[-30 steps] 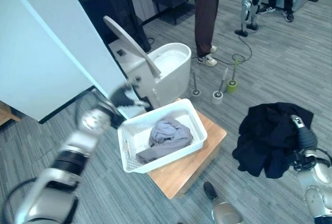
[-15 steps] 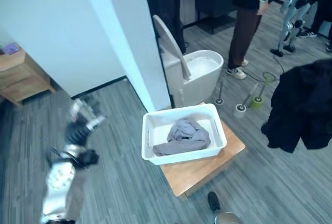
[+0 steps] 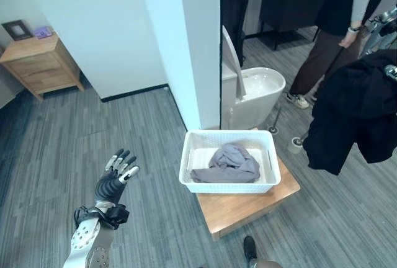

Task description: Pick up bed clothes into laundry basket.

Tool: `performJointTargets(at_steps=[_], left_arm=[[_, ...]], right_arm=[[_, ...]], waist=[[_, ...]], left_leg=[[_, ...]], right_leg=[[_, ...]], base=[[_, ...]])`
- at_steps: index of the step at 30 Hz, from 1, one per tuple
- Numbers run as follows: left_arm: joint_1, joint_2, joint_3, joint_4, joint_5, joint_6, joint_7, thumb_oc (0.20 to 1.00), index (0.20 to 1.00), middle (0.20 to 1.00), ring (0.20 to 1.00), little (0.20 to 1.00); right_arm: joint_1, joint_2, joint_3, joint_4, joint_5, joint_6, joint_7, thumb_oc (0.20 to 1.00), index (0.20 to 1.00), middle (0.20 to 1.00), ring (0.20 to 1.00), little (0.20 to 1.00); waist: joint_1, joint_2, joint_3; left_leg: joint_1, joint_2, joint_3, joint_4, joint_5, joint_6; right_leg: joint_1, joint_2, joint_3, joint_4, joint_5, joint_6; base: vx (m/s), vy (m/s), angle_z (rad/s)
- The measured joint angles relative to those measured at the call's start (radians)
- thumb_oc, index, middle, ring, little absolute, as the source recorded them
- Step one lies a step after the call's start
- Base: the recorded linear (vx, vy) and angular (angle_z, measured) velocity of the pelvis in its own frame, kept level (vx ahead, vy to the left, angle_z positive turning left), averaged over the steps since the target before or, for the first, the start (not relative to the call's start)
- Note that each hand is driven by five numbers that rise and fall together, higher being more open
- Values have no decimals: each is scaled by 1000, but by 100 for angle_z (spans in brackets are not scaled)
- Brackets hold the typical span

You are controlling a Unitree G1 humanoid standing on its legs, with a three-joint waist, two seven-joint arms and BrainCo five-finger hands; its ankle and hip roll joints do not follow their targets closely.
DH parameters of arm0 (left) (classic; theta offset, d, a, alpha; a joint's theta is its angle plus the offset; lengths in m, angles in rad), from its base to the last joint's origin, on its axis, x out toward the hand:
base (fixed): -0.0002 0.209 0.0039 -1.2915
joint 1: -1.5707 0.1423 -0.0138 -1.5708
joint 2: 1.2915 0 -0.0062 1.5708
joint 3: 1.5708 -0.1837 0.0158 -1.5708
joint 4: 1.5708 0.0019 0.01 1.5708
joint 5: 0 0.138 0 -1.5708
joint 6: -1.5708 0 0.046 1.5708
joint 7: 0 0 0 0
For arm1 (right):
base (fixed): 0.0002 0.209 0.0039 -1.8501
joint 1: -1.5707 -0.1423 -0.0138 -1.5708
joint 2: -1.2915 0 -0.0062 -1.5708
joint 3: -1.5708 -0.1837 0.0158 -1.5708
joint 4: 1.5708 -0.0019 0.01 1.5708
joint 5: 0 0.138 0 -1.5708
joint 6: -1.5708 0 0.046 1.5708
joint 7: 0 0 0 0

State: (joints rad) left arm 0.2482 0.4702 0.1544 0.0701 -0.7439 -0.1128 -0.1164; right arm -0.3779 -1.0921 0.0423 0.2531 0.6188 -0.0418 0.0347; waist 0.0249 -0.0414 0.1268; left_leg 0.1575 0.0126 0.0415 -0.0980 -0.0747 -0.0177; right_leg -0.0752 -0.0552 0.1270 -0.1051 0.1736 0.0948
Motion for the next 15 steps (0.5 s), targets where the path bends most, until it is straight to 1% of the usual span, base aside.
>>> performJointTargets(at_steps=[1, 4, 6, 8, 9, 11, 13, 15], left_arm=[[2, -4, 0, 0, 0, 1, 0, 1000, 1000, 1000, 1000, 1000], [14, -16, 0, 1, 0, 3, 3, 1000, 1000, 1000, 1000, 1000], [13, -16, 0, 1, 0, 4, 4, 1000, 1000, 1000, 1000, 1000], [13, -16, 0, 1, 1, 4, 5, 1000, 1000, 1000, 1000, 1000], [10, -16, 0, 2, 1, 4, 7, 1000, 1000, 1000, 1000, 1000], [9, -16, 0, 1, 2, 4, 9, 1000, 1000, 1000, 1000, 1000], [10, -16, 1, 1, 3, 4, 14, 1000, 1000, 1000, 1000, 1000], [8, -13, 3, 1, 3, 3, 15, 1000, 1000, 1000, 1000, 1000]], right_arm=[[-3, 1, 13, -2, -16, 7, 3, 200, 200, 200, 200, 200], [-22, 90, 18, 11, -63, 13, 1, 200, 200, 200, 200, 200], [-24, 96, 58, 20, -94, 19, 5, 200, 200, 200, 200, 200], [-38, 126, 91, 66, -113, 20, 7, 200, 200, 200, 200, 200], [-70, 168, 127, 125, -131, 28, 5, 200, 200, 200, 200, 200], [-78, 183, 174, 133, -160, 50, 10, 200, 200, 200, 200, 200], [-95, 219, 207, 161, -190, 61, 14, 200, 200, 200, 200, 200], [-107, 253, 220, 166, -211, 65, 16, 200, 200, 200, 200, 200]], waist=[[6, 1, 1], [11, -5, 7], [20, -5, 12], [32, -4, 13], [31, -7, 19], [42, -2, 30], [47, 5, 36], [62, 15, 42]], left_leg=[[-1, 0, -2, 0, 0, 0], [-11, 0, -13, 1, 3, 1], [-15, -2, -16, 5, 3, 1], [-17, -1, -20, 5, 3, 0], [-15, 0, -19, 5, 3, 0], [-16, -1, -21, 5, 3, 0], [-16, -1, -23, 5, 3, 0], [-21, -1, -25, 5, 3, 0]], right_leg=[[0, 0, -3, 0, 0, 0], [-6, -1, -12, 0, 0, -3], [-8, -1, -14, 2, 6, -10], [-8, 0, -19, 3, 7, -10], [-8, 1, -18, 3, 7, -10], [-8, 0, -19, 3, 7, -11], [-8, 0, -20, 4, 7, -11], [-11, -1, -21, 3, 7, -11]], base=[[-32, 0, 9], [-20, 1, 9], [-9, 2, 4], [-4, -1, 2], [0, 0, 0], [0, 0, 0], [0, 0, 0], [0, 0, 0]])
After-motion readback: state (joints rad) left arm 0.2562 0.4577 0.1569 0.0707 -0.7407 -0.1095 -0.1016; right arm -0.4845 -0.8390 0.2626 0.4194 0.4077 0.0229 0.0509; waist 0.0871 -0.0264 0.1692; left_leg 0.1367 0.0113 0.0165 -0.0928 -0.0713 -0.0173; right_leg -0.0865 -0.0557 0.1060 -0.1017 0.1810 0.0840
